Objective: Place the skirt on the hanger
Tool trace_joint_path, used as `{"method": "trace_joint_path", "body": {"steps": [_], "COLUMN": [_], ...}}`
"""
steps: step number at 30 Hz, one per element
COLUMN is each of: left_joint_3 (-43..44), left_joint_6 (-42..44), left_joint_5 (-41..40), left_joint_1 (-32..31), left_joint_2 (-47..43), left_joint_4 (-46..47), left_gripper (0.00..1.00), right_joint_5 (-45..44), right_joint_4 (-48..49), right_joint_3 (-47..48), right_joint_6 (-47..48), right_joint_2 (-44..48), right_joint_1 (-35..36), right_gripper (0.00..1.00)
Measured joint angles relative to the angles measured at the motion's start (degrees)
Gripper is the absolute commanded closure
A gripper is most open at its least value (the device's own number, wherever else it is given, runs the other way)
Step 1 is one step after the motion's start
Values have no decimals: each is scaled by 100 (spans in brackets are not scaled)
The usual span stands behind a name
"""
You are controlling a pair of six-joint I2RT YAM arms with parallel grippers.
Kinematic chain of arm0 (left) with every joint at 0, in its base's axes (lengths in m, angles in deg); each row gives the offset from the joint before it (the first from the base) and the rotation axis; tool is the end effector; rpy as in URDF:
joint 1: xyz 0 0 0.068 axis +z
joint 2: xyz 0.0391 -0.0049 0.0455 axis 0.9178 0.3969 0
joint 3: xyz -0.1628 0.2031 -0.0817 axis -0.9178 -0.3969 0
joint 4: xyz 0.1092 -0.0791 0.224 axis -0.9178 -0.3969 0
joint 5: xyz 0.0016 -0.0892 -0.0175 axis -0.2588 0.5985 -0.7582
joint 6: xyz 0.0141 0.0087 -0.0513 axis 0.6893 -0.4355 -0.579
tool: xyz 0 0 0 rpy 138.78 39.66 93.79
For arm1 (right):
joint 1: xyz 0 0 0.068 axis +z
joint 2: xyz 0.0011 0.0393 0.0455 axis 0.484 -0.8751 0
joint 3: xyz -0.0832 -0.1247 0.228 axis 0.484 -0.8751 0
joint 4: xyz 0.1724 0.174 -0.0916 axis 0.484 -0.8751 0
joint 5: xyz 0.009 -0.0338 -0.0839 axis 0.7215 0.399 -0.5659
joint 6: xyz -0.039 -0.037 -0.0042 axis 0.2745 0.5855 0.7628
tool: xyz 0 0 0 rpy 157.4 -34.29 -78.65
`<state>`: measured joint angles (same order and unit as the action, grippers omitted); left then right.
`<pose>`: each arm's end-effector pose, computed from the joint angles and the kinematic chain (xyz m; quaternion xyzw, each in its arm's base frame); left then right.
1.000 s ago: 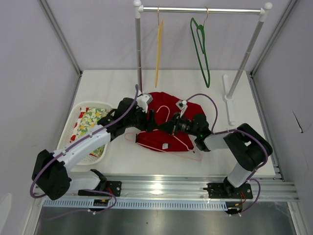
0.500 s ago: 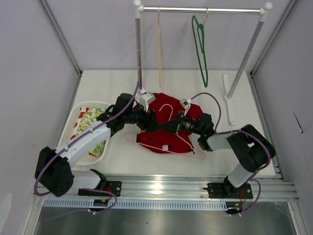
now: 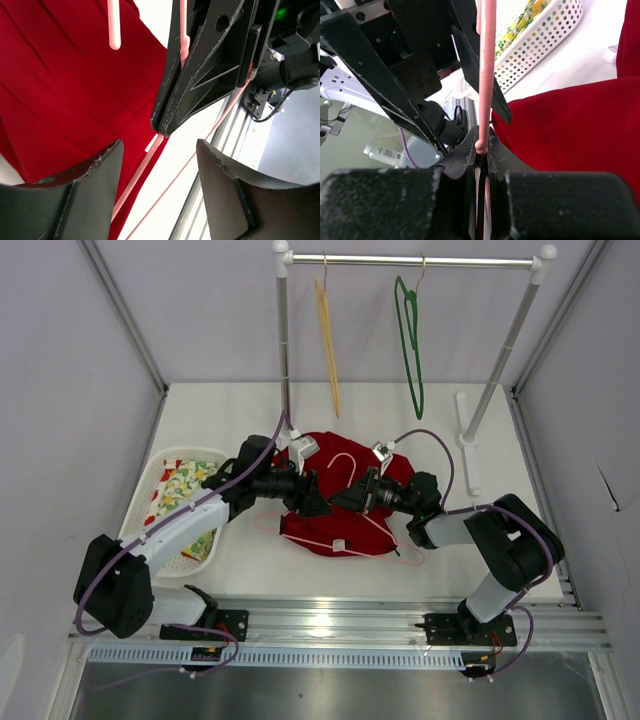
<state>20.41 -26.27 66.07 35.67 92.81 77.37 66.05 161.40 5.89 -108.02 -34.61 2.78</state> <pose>0.2304 -0.1641 0.2661 0.3056 0.7965 -0.4251 0.3024 0.2429 0.1789 0.1977 -0.1835 0.6440 0.6423 0.3728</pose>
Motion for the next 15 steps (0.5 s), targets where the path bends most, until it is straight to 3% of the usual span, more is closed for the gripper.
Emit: {"method": "trace_joint_path", "body": {"steps": [6, 15], "left_joint_3": [-170, -380], "left_joint_6": [-219, -511], "left_joint_5": [223, 420], "left_joint_1": [0, 0], "left_joint_2": [87, 186], "left_joint_4": [319, 767], "left_gripper": [39, 62], "right_joint_5": [76, 190], "right_joint_4": [42, 90], "right_joint_3": [2, 2], "right_joint_6": [-118, -299], "right_joint_2": [-4, -90], "right_joint_1": [0, -24], "right_gripper": [100, 100]}}
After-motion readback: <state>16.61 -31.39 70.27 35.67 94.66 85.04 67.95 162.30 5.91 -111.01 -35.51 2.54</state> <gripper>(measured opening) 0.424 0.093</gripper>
